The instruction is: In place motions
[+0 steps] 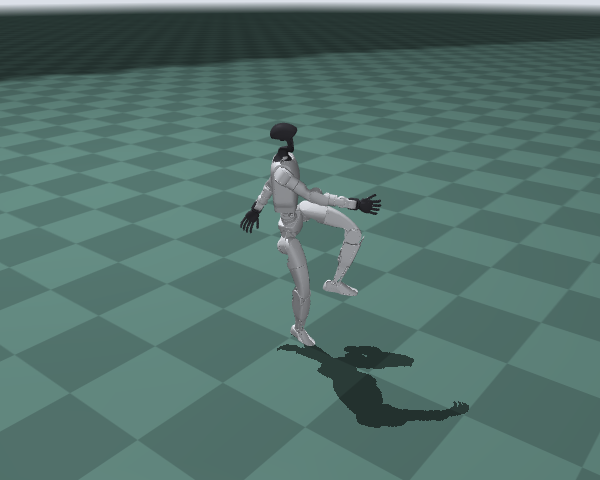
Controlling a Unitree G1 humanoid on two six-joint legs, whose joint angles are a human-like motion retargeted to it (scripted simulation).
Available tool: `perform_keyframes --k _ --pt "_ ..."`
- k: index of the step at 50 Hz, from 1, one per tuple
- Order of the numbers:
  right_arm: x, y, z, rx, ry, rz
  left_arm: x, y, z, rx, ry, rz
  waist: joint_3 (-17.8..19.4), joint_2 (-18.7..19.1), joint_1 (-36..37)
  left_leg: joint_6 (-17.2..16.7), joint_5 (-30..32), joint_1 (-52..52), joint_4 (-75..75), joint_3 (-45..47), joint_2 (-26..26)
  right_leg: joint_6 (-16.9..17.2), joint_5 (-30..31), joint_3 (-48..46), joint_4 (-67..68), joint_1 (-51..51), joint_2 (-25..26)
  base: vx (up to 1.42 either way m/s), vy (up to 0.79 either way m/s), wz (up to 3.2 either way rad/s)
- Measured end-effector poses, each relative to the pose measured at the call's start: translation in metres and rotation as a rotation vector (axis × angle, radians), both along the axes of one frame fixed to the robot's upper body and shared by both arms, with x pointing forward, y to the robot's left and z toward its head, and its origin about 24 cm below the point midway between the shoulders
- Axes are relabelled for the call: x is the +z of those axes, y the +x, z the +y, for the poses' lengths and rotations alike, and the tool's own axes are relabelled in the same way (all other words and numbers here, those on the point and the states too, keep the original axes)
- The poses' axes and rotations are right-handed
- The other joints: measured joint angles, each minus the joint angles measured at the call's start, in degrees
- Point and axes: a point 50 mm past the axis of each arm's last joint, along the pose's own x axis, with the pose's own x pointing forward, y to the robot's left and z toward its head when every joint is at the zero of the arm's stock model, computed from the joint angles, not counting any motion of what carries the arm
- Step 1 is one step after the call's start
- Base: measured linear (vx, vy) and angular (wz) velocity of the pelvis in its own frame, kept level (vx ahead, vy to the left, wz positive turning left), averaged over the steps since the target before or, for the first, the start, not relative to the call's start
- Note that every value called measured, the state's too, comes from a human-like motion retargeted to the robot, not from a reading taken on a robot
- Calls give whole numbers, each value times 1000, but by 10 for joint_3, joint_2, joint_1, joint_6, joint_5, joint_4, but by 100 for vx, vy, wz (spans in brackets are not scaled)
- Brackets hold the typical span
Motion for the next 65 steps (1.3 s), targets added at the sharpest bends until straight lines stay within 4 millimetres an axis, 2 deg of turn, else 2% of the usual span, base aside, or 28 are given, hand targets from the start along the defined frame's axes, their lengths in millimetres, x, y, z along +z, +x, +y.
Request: perform_keyframes --k 3,5,7,10,13,15,17,18,20,22,25,27,30,32,33,35,38,40,42,44,47,49,51,53,55,58,61,65 --pt "-14 -5 6 28 59 50 -14 25 -5 46 2 -90 -40 28 -29 -1 19 55 -14 -46 3 6 2 -42 -20 18 33 -2 12 55" --pt "-31 -13 8 20 28 83 -21 40 -8 71 -3 -143 -70 64 -55 -2 32 102 -31 -85 19 15 9 -77 -41 43 66 3 28 42" --pt "-53 -23 6 -3 -20 117 -25 50 -8 82 5 -180 -94 97 -79 -30 43 168 -88 -130 18 23 15 -104 -66 72 96 15 19 28" --pt "-92 -46 10 -3 -12 228 -28 59 -3 82 38 -207 -122 147 -118 -74 69 291 -255 -212 -44 38 31 -142 -112 127 139 21 15 28" --pt "-129 -75 14 30 44 381 -29 64 5 37 58 -206 -154 185 -155 -83 101 431 -483 -307 -101 51 45 -175 -156 164 180 24 16 46" --pt "-147 -91 17 34 62 462 -31 70 8 21 69 -222 -178 217 -172 -133 48 525 -645 -331 -100 55 50 -191 -173 168 218 22 17 42" --pt "-160 -105 17 37 57 518 -34 79 8 25 73 -249 -193 243 -192 -141 -33 599 -751 -277 -84 61 58 -207 -191 174 246 19 18 38" --pt "-166 -111 17 43 50 541 -35 83 6 34 73 -264 -197 256 -200 -140 -42 615 -787 -282 -85 65 62 -212 -201 180 258 18 19 47" --pt "-176 -122 18 60 39 585 -39 92 3 60 81 -294 -201 273 -235 -165 -25 621 -827 -307 -78 71 66 -234 -214 188 268 12 14 72" --pt "-182 -131 20 73 43 615 -43 109 5 68 96 -336 -192 270 -255 -157 -13 616 -845 -318 -88 74 66 -243 -211 185 260 -4 15 47" --pt "-190 -142 2 39 43 628 -48 140 12 14 104 -407 -166 262 -241 -149 -18 622 -859 -324 -101 80 53 -245 -182 176 245 -12 11 14" --pt "-202 -162 -16 3 22 676 -49 157 18 -43 113 -424 -160 256 -231 -146 -25 619 -854 -332 -104 77 44 -250 -145 166 233 12 14 28" --pt "-235 -224 -35 -74 -22 867 -50 170 24 -138 144 -413 -164 254 -235 -143 -32 619 -843 -357 -102 49 71 -267 -57 141 212 29 19 48" --pt "-253 -273 -44 -160 -5 1018 -52 194 21 -203 135 -456 -162 250 -224 -143 -36 610 -833 -359 -97 28 141 -245 100 73 157 12 13 13" --pt "-260 -296 -46 -202 16 1086 -53 211 18 -223 126 -502 -156 247 -228 -143 -38 607 -828 -364 -99 -1 182 -231 185 34 124 2 12 20" --pt "-268 -346 -50 -265 38 1235 -52 258 4 -250 105 -638 -132 236 -250 -140 -36 609 -818 -367 -115 -34 171 -192 378 -51 41 3 21 32" --pt "-265 -430 -58 -306 20 1543 -34 354 -23 -300 83 -914 -89 224 -340 -115 -21 640 -826 -410 -163 -43 125 -111 615 -183 -107 2 35 137" --pt "-252 -485 -63 -293 0 1766 -6 419 -46 -326 55 -1131 -53 234 -420 -104 -10 658 -819 -463 -165 -40 107 -49 719 -272 -174 -5 25 243" --pt "-235 -536 -64 -257 -22 1968 34 477 -63 -363 43 -1353 -11 255 -488 -101 -6 670 -807 -499 -133 -37 96 -19 766 -342 -192 -8 9 233" --pt "-216 -578 -65 -237 -66 2129 78 523 -80 -392 32 -1566 22 267 -536 -100 -13 675 -787 -505 -101 -40 85 -5 781 -400 -199 0 0 159" --pt "-188 -626 -62 -282 -114 2283 134 561 -106 -420 -23 -1811 41 272 -567 -97 -25 676 -758 -517 -79 -54 68 6 766 -463 -195 10 -7 55" --pt "-176 -645 -58 -362 -82 2326 155 571 -118 -416 -66 -1893 36 272 -568 -90 -30 676 -751 -529 -83 -64 62 1 748 -476 -195 10 -8 -10" --pt "-173 -650 -54 -453 -17 2324 164 574 -126 -381 -100 -1925 24 264 -555 -87 -30 680 -753 -532 -97 -63 69 -2 729 -470 -182 2 -4 -71" --pt "-178 -643 -54 -540 51 2279 162 572 -129 -341 -124 -1918 7 255 -538 -87 -26 681 -764 -523 -114 -54 83 -15 709 -440 -168 -3 1 -105" --pt "-191 -624 -57 -598 104 2190 152 567 -124 -334 -125 -1889 -15 248 -521 -87 -23 679 -782 -499 -130 -46 96 -41 687 -394 -158 -4 5 -128" --pt "-213 -587 -63 -599 146 2046 124 552 -112 -376 -99 -1798 -60 243 -485 -93 -18 668 -811 -458 -151 -40 106 -102 645 -299 -139 -3 -2 -140" --pt "-240 -523 -67 -498 167 1835 73 513 -92 -430 -80 -1618 -90 245 -410 -102 -32 662 -827 -377 -145 -29 136 -134 541 -198 -44 -2 2 -229" --pt "-261 -447 -64 -365 148 1592 10 441 -83 -425 -115 -1319 -127 268 -330 -127 -44 651 -836 -317 -108 -7 163 -173 319 -42 94 -5 -15 -144"
